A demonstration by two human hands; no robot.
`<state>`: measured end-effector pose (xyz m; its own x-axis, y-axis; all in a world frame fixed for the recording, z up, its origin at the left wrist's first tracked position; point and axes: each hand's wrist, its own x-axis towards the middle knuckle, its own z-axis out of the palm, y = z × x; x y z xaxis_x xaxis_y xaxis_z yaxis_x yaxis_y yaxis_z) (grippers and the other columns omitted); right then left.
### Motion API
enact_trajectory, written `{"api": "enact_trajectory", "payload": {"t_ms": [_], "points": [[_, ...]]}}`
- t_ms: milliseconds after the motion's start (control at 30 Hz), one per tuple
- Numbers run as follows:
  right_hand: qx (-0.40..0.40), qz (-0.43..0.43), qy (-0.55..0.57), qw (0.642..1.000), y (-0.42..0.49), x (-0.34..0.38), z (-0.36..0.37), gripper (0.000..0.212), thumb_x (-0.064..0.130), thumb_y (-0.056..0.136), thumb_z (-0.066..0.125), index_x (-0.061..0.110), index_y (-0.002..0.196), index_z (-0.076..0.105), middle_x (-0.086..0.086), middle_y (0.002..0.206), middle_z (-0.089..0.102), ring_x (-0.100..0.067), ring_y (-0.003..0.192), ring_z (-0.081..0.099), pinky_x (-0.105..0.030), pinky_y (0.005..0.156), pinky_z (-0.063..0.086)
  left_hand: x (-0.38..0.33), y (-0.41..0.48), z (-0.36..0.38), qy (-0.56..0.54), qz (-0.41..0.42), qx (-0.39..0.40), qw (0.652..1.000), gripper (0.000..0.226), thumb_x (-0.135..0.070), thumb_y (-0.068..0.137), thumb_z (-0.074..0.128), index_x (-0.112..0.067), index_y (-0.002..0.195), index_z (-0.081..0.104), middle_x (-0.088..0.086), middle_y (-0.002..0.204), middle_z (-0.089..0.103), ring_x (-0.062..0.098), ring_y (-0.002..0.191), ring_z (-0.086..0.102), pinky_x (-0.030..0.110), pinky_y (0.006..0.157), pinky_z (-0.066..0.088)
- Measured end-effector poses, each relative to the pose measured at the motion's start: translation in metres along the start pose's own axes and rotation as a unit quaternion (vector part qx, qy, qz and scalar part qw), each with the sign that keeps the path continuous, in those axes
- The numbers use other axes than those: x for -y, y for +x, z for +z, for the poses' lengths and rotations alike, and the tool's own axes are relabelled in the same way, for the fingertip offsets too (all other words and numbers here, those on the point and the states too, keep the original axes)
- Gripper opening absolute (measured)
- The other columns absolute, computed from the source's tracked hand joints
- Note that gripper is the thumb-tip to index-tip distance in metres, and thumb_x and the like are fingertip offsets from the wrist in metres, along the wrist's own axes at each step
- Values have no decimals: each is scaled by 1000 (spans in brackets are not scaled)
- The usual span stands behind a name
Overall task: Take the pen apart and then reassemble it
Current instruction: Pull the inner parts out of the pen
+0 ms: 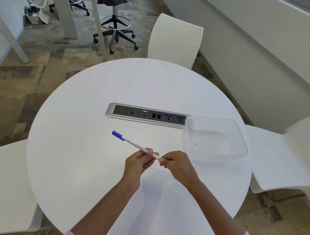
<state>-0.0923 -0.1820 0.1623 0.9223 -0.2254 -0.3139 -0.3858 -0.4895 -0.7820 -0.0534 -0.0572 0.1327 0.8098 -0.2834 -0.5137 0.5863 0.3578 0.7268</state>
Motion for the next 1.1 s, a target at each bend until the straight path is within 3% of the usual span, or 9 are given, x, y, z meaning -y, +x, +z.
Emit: {"api": "enact_trajectory", "payload": {"t_ms": [100, 200, 267, 433, 533, 633, 800, 967, 1100], "points": [[59, 52, 86, 993, 3, 2, -8, 31, 6, 83, 57, 15, 53, 61, 0, 49, 51, -9, 46, 44, -14, 45, 36, 0, -1, 0, 6, 1, 8, 1000, 11, -5, 87, 57, -6, 79, 64, 2, 64, 72, 7, 64, 68, 13, 62, 54], [116, 129, 203, 964, 4, 1, -13, 28, 8, 87, 54, 8, 60, 62, -1, 51, 52, -8, 44, 45, -13, 44, 39, 0, -1, 0, 13, 1, 12, 1000, 10, -5, 86, 57, -6, 80, 64, 1, 65, 72, 7, 64, 68, 13, 62, 54], [121, 134, 237, 955, 3, -1, -11, 27, 11, 89, 52, 7, 65, 63, -1, 55, 52, -7, 46, 46, -13, 46, 40, 0, -1, 1, 18, 2, 9, 1000, 9, -6, 86, 58, -7, 80, 65, 0, 67, 73, 6, 65, 68, 13, 62, 54], [-46, -13, 70, 996, -3, -10, 5, 11, 14, 84, 60, 12, 75, 66, -2, 61, 54, -10, 55, 47, -19, 55, 38, -2, 2, 1, 12, -5, -7, 1000, 8, -8, 86, 59, -10, 83, 66, -1, 70, 73, 5, 65, 68, 12, 60, 53], [-130, -114, -51, 984, -5, -17, 13, 6, 12, 81, 63, 8, 85, 66, -3, 68, 54, -11, 61, 46, -16, 59, 36, -3, 3, 1, -8, -5, -13, 1000, 8, -6, 86, 59, -8, 85, 66, 6, 78, 71, 7, 65, 69, 13, 60, 54], [-166, -171, -145, 960, -4, -19, 16, 12, 17, 82, 58, 7, 81, 64, -8, 70, 58, -20, 64, 51, -19, 56, 38, -3, 3, 3, -20, -8, -10, 1000, 8, -5, 86, 58, -6, 85, 66, 4, 73, 72, 8, 64, 69, 14, 61, 55], [-157, -194, -199, 948, -2, -17, 12, 23, 19, 82, 49, 2, 74, 63, -13, 66, 55, -27, 62, 49, -25, 55, 33, -3, 1, 6, -30, -12, 1, 999, 9, -4, 86, 57, -5, 83, 65, 3, 68, 73, 9, 63, 69, 14, 59, 55], [-66, -107, -100, 987, -2, -5, 2, 18, 10, 87, 52, -1, 78, 63, -3, 68, 45, -19, 68, 41, -20, 56, 29, -3, 1, 6, -27, -11, 8, 1000, 10, -3, 87, 56, -5, 81, 64, 3, 67, 72, 9, 63, 69, 14, 60, 55], [-6, -41, -34, 999, 0, 0, -5, 20, 10, 85, 53, 8, 68, 62, -2, 64, 48, -14, 54, 41, -24, 54, 31, -3, 1, 5, -22, -11, 11, 1000, 11, -2, 87, 56, -4, 80, 64, 4, 66, 72, 9, 64, 69, 15, 60, 55]]}}
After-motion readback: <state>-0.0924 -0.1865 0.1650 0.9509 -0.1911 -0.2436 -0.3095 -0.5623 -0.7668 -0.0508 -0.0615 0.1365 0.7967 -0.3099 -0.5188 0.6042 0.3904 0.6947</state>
